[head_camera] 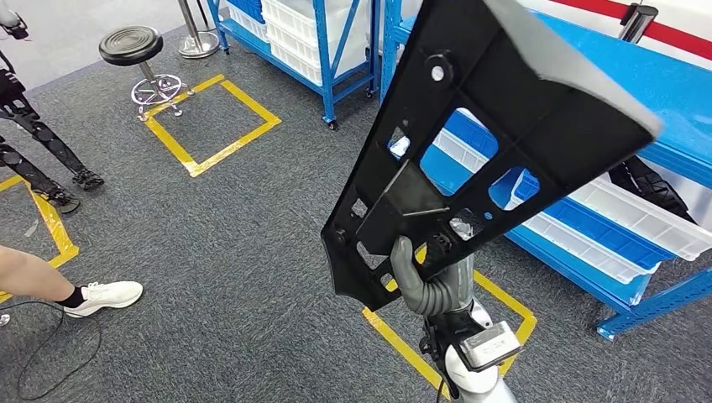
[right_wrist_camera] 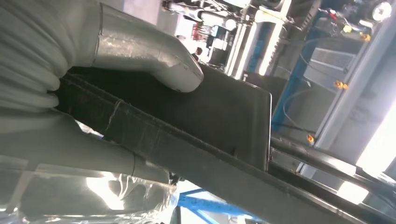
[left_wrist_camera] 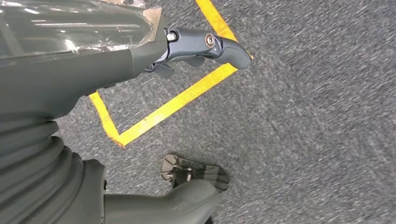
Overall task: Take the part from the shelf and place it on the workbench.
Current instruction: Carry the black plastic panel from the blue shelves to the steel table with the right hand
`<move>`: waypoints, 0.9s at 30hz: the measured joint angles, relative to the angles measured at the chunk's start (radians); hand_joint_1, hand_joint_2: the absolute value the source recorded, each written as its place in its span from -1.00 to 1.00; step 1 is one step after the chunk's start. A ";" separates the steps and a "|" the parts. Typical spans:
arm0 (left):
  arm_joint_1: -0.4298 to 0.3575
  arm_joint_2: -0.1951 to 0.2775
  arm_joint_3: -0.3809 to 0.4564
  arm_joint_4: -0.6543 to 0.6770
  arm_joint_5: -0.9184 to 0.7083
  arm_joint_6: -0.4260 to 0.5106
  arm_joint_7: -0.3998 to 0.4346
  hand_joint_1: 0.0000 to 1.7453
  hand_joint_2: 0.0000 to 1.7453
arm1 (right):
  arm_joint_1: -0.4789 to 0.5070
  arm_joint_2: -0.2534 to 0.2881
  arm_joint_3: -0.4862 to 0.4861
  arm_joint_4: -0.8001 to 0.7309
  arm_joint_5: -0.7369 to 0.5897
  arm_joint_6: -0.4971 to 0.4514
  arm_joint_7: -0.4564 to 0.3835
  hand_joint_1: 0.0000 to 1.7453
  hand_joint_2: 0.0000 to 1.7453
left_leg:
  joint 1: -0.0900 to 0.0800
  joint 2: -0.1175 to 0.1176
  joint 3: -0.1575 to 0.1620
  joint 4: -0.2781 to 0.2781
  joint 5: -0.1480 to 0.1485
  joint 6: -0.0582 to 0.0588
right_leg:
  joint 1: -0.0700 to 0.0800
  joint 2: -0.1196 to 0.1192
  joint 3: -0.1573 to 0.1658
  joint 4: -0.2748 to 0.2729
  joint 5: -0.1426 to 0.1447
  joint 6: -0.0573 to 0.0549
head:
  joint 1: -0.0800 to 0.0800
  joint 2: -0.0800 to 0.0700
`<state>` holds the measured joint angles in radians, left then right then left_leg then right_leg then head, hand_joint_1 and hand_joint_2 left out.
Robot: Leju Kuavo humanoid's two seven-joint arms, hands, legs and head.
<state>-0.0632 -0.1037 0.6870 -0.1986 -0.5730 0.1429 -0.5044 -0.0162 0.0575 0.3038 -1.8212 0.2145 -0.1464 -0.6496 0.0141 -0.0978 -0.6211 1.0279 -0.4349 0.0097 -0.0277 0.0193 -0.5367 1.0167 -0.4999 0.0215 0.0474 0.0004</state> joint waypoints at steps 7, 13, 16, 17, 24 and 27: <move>-0.001 -0.001 0.000 0.000 -0.015 0.004 0.013 -1.00 1.00 | 0.007 0.007 -0.013 0.000 -0.001 0.009 0.002 1.00 1.00 | 0.001 0.096 -0.124 0.270 -0.115 -0.009 | 0.017 -0.073 0.000 -0.003 -0.002 -0.025 | -0.004 0.000; -0.003 -0.001 0.000 -0.001 -0.037 0.004 0.039 -1.00 1.00 | 0.010 0.021 -0.021 -0.003 0.003 0.016 0.002 1.00 1.00 | -0.026 0.155 0.017 0.004 -0.022 0.029 | 0.032 -0.125 0.005 -0.005 -0.009 -0.021 | -0.003 0.000; -0.002 -0.006 0.000 -0.001 -0.040 0.005 0.041 -1.00 1.00 | 0.014 0.027 -0.022 -0.005 0.007 0.017 0.003 1.00 1.00 | -0.021 0.123 0.028 -0.021 -0.006 0.044 | 0.031 -0.106 0.003 0.012 -0.026 -0.013 | -0.003 0.000; -0.003 -0.008 0.000 -0.001 -0.040 0.006 0.045 -1.00 1.00 | 0.015 0.028 -0.023 -0.005 0.008 0.017 0.003 1.00 1.00 | -0.017 0.113 0.033 -0.031 0.001 0.049 | 0.031 -0.080 -0.012 0.048 -0.045 -0.014 | -0.002 0.000; 0.000 -0.022 0.001 -0.001 -0.041 0.020 0.080 -1.00 1.00 | 0.034 0.026 -0.032 0.000 0.010 0.017 0.002 1.00 1.00 | -0.010 0.017 0.032 -0.028 0.004 0.048 | 0.005 -0.007 -0.069 0.140 -0.056 0.022 | 0.000 0.000; 0.001 -0.023 0.002 -0.001 -0.041 0.021 0.081 -1.00 1.00 | 0.036 0.026 -0.035 0.002 0.008 0.018 0.001 1.00 1.00 | -0.011 -0.015 0.022 -0.012 -0.003 0.029 | -0.002 0.029 -0.011 0.006 -0.004 0.026 | 0.000 0.000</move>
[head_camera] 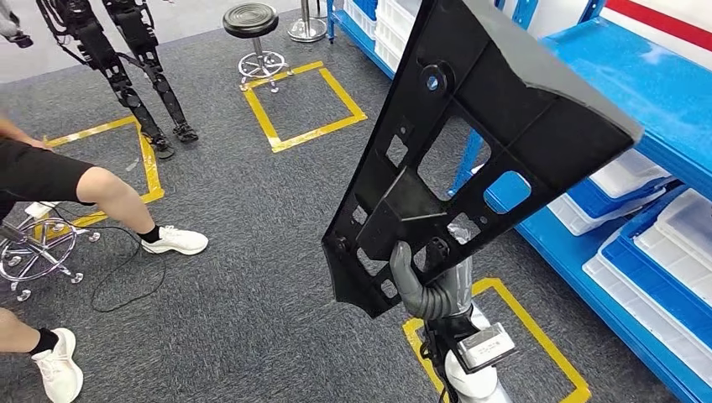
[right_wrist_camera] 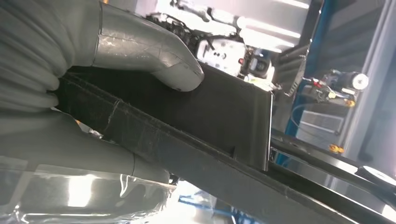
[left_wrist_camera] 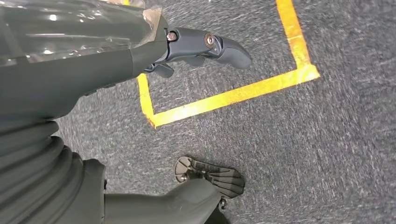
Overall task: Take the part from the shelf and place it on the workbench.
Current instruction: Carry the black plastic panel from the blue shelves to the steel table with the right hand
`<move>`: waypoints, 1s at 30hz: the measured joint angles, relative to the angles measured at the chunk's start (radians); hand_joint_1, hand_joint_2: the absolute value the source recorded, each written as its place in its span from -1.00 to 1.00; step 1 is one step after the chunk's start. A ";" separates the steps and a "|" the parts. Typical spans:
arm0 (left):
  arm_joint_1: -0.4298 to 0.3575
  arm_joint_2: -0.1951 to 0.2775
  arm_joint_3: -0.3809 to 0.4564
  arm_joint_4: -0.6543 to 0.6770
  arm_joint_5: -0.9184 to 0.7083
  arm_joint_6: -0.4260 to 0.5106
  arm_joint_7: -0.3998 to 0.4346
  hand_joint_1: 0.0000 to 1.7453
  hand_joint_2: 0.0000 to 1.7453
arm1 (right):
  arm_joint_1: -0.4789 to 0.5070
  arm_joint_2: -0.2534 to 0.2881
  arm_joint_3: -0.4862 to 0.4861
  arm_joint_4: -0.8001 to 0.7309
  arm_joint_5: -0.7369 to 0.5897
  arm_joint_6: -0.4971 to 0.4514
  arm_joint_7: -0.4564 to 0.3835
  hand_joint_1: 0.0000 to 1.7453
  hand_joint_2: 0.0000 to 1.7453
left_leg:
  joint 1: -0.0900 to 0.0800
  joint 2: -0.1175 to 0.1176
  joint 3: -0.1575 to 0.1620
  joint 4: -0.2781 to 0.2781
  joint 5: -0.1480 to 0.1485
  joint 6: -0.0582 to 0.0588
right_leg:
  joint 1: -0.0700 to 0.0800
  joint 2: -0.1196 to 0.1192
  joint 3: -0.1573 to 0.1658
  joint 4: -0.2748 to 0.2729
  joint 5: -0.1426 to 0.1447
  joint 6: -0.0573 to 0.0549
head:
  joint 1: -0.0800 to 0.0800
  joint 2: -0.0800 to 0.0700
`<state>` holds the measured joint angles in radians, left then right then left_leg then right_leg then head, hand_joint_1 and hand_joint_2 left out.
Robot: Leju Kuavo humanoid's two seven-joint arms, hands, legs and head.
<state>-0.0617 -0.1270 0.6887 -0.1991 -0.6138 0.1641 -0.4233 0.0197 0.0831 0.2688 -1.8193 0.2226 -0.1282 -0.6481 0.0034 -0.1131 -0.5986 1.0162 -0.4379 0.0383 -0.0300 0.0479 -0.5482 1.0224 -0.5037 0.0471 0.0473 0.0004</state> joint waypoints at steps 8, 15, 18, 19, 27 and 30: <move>0.007 -0.001 0.003 0.000 -0.001 0.000 0.000 -1.00 1.00 | 0.009 0.010 -0.006 -0.001 -0.003 0.002 -0.006 1.00 1.00 | 0.009 0.103 -0.117 0.228 -0.115 -0.035 | 0.010 -0.070 0.006 -0.008 0.005 -0.052 | -0.004 0.000; 0.005 -0.003 0.005 0.000 -0.008 0.008 -0.001 -1.00 1.00 | 0.021 0.010 -0.012 -0.004 -0.006 0.002 -0.015 1.00 1.00 | -0.007 0.191 -0.012 0.033 -0.020 -0.008 | 0.028 -0.144 0.016 -0.008 -0.006 -0.054 | -0.004 0.000; 0.004 -0.003 0.005 0.000 -0.017 0.011 0.000 -1.00 1.00 | 0.032 0.016 -0.015 -0.011 -0.002 0.002 -0.017 1.00 1.00 | -0.016 0.175 -0.003 0.006 -0.015 0.005 | 0.033 -0.172 0.021 -0.013 -0.011 -0.043 | -0.004 0.000; 0.005 -0.003 0.006 0.000 -0.019 0.011 0.000 -1.00 1.00 | 0.036 0.018 -0.016 -0.014 0.002 0.002 -0.017 1.00 1.00 | -0.014 0.163 0.002 -0.004 -0.010 0.011 | 0.032 -0.165 0.021 -0.008 -0.016 -0.039 | -0.003 0.000; 0.001 -0.003 0.006 0.000 -0.024 -0.001 -0.011 -1.00 1.00 | 0.062 0.019 -0.030 -0.028 0.012 0.001 -0.016 1.00 1.00 | 0.000 0.048 0.016 -0.024 0.007 0.025 | 0.011 -0.048 -0.097 0.216 -0.087 -0.016 | 0.003 0.000; 0.001 0.000 0.006 0.000 -0.025 -0.002 -0.011 -1.00 1.00 | 0.067 0.020 -0.030 -0.033 0.013 0.000 -0.016 1.00 1.00 | 0.002 0.009 0.009 -0.003 -0.003 0.006 | -0.005 -0.005 -0.019 0.031 -0.006 0.006 | 0.003 0.000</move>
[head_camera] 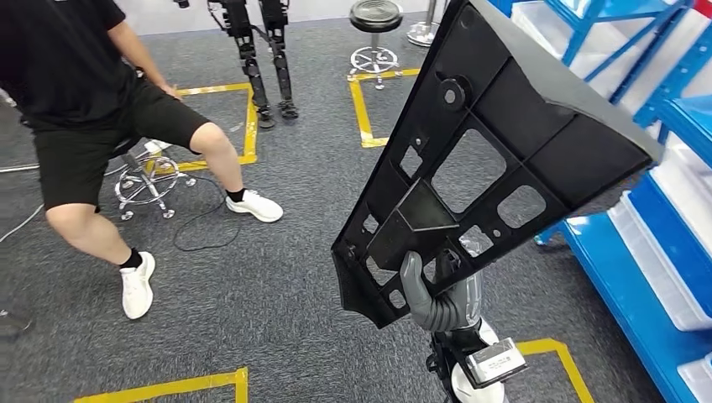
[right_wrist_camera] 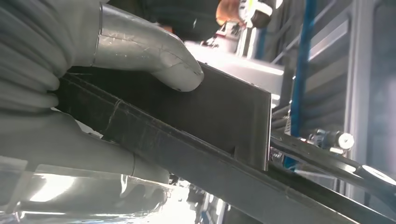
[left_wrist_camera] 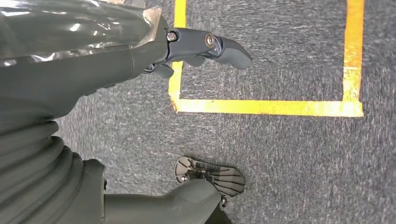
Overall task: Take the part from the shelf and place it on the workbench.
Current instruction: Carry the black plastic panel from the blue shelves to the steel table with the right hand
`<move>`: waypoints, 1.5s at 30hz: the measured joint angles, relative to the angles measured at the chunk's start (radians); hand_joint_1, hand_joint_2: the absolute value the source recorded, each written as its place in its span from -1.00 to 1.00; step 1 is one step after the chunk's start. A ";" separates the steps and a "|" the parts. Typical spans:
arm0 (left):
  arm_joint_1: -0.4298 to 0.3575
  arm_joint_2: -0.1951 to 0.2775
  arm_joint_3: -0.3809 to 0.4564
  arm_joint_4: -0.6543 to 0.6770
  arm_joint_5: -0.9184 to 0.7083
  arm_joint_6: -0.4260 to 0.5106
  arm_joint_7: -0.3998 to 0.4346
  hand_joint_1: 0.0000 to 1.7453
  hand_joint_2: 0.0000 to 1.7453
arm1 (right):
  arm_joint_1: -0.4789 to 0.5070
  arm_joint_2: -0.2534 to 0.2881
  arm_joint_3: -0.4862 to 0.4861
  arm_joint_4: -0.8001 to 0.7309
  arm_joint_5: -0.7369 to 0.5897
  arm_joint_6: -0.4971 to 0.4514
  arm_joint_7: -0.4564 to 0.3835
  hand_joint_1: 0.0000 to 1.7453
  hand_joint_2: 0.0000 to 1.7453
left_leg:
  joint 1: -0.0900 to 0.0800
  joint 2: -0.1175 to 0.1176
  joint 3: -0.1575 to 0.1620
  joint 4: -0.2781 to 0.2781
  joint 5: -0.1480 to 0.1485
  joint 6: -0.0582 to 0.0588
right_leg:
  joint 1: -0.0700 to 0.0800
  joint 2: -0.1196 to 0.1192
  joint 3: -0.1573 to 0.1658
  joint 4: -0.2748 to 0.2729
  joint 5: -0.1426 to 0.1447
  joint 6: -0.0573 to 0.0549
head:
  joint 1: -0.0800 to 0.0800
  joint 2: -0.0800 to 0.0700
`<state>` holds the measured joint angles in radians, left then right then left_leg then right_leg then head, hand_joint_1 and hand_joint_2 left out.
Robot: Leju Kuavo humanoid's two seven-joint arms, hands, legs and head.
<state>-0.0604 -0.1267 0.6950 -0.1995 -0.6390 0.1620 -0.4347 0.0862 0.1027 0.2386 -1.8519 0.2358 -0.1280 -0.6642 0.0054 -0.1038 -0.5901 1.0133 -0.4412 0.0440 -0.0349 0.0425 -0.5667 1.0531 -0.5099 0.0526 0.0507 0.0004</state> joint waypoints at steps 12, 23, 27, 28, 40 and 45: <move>0.007 0.005 0.010 0.000 0.004 0.004 0.005 -1.00 1.00 | 0.002 0.012 -0.003 -0.008 0.014 -0.001 0.003 1.00 1.00 | 0.008 0.104 -0.143 0.260 -0.100 -0.034 | 0.021 -0.100 0.015 -0.028 0.006 -0.063 | -0.005 0.000; -0.005 0.004 0.021 -0.001 0.014 0.005 -0.033 -1.00 1.00 | -0.025 0.014 -0.003 -0.001 0.009 -0.006 0.002 1.00 1.00 | -0.006 0.099 0.008 -0.018 0.003 0.015 | 0.030 -0.076 -0.023 0.099 -0.071 -0.045 | -0.003 0.000; -0.006 0.004 0.023 -0.001 0.014 0.005 -0.033 -1.00 1.00 | -0.026 0.011 -0.003 0.009 0.008 -0.006 0.003 1.00 1.00 | -0.003 0.042 0.009 -0.016 0.002 0.015 | 0.021 -0.046 -0.105 0.227 -0.097 -0.030 | -0.002 0.000; -0.005 0.003 0.023 -0.001 0.014 0.005 -0.033 -1.00 1.00 | -0.026 0.010 -0.003 0.010 0.008 -0.006 0.003 1.00 1.00 | -0.001 0.027 0.010 -0.014 0.001 0.013 | 0.017 -0.040 -0.084 0.173 -0.066 -0.018 | -0.002 0.000; -0.001 0.003 0.036 0.000 0.015 0.005 -0.027 -1.00 1.00 | -0.031 0.013 -0.003 0.016 0.007 -0.006 0.002 1.00 1.00 | 0.007 0.096 -0.137 0.255 -0.126 -0.038 | 0.016 -0.068 0.007 -0.027 0.012 -0.063 | -0.005 0.000; 0.000 0.003 0.037 0.000 0.016 0.008 -0.027 -1.00 1.00 | -0.036 0.013 -0.003 0.022 -0.001 -0.006 0.003 1.00 1.00 | 0.001 0.136 -0.077 0.123 -0.032 -0.025 | 0.024 -0.124 0.017 -0.027 0.001 -0.068 | -0.005 0.000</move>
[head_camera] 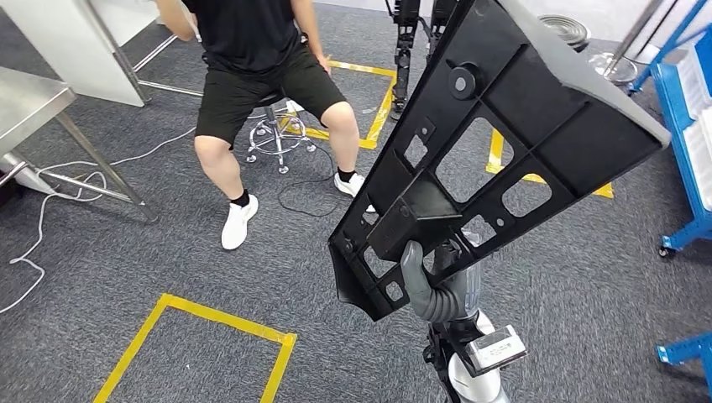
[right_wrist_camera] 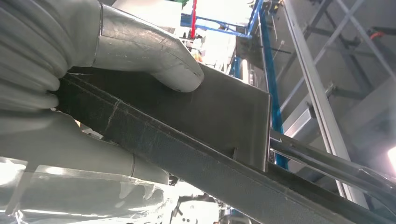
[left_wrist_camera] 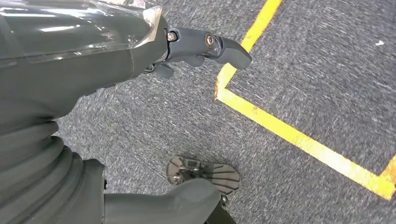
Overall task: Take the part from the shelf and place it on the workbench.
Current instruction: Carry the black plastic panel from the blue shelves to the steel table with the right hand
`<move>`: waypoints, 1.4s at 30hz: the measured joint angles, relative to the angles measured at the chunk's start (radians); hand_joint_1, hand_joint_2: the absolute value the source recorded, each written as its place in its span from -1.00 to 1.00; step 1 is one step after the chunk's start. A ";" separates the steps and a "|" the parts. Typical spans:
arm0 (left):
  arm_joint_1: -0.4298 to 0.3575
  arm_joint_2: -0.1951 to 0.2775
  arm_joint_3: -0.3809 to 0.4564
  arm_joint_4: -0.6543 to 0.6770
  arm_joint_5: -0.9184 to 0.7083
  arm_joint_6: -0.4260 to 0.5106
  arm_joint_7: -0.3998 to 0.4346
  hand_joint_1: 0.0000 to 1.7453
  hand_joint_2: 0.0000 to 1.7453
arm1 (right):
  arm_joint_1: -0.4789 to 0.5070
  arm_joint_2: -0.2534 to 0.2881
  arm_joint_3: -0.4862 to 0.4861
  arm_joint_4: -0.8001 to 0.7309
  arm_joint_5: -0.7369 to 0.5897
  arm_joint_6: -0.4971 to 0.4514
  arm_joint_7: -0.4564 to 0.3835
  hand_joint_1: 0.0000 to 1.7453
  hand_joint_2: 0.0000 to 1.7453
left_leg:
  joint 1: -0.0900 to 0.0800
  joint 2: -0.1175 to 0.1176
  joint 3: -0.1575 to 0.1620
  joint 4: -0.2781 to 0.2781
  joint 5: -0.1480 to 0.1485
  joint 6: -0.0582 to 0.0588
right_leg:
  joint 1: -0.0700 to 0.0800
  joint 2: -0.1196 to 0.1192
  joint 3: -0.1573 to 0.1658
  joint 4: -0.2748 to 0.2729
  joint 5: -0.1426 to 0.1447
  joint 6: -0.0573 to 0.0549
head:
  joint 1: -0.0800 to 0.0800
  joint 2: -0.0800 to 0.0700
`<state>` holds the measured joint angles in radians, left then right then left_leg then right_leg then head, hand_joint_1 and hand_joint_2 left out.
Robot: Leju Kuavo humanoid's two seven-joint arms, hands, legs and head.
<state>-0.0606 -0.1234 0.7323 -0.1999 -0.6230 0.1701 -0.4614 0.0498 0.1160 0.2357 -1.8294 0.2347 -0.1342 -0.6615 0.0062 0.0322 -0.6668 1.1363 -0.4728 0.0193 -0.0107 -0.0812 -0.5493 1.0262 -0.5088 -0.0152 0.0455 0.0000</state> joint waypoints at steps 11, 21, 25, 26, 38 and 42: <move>-0.010 -0.002 0.002 0.000 0.000 0.006 0.000 -1.00 1.00 | -0.014 0.003 -0.004 0.003 -0.006 0.001 0.003 1.00 1.00 | -0.005 -0.066 0.076 -0.137 0.035 0.044 | 0.002 0.074 -0.119 0.261 -0.118 0.018 | 0.010 0.000; -0.003 -0.006 0.011 0.000 -0.001 0.005 -0.005 -1.00 1.00 | -0.018 0.001 -0.005 0.005 -0.006 0.003 0.003 1.00 1.00 | 0.002 -0.145 0.063 -0.103 0.009 0.004 | -0.018 0.096 -0.017 0.004 0.018 0.031 | 0.009 0.000; -0.007 -0.005 0.012 0.000 -0.005 -0.002 -0.008 -1.00 1.00 | -0.023 0.004 -0.005 0.005 -0.006 0.004 0.003 1.00 1.00 | 0.003 -0.045 -0.037 0.097 -0.087 -0.011 | -0.014 0.058 -0.009 0.002 0.010 0.010 | 0.002 0.000; -0.007 -0.005 0.012 0.000 -0.005 -0.005 -0.009 -1.00 1.00 | -0.022 0.004 -0.005 0.005 -0.006 0.004 0.003 1.00 1.00 | 0.004 -0.038 -0.069 0.153 -0.104 -0.012 | -0.011 0.046 -0.007 0.002 0.008 0.007 | 0.002 0.000; -0.008 -0.004 0.011 0.000 -0.015 -0.013 -0.012 -1.00 1.00 | -0.027 0.004 -0.002 0.005 -0.006 0.004 0.003 1.00 1.00 | -0.012 -0.019 0.073 -0.138 0.039 0.038 | 0.009 0.003 0.009 0.047 -0.049 0.023 | 0.004 0.000; -0.012 -0.005 0.011 0.000 -0.015 -0.014 -0.010 -1.00 1.00 | -0.022 -0.002 -0.003 0.009 -0.006 0.001 0.004 1.00 1.00 | -0.007 -0.077 0.078 -0.145 0.043 0.044 | -0.003 0.076 -0.108 0.255 -0.116 0.026 | 0.008 0.000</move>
<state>-0.0724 -0.1287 0.7437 -0.1995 -0.6379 0.1565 -0.4713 0.0276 0.1142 0.2328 -1.8204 0.2288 -0.1328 -0.6576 -0.0008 -0.0447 -0.5885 0.9915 -0.4295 0.0636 -0.0136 -0.0050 -0.6577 1.2809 -0.6249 0.0112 0.0532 0.0002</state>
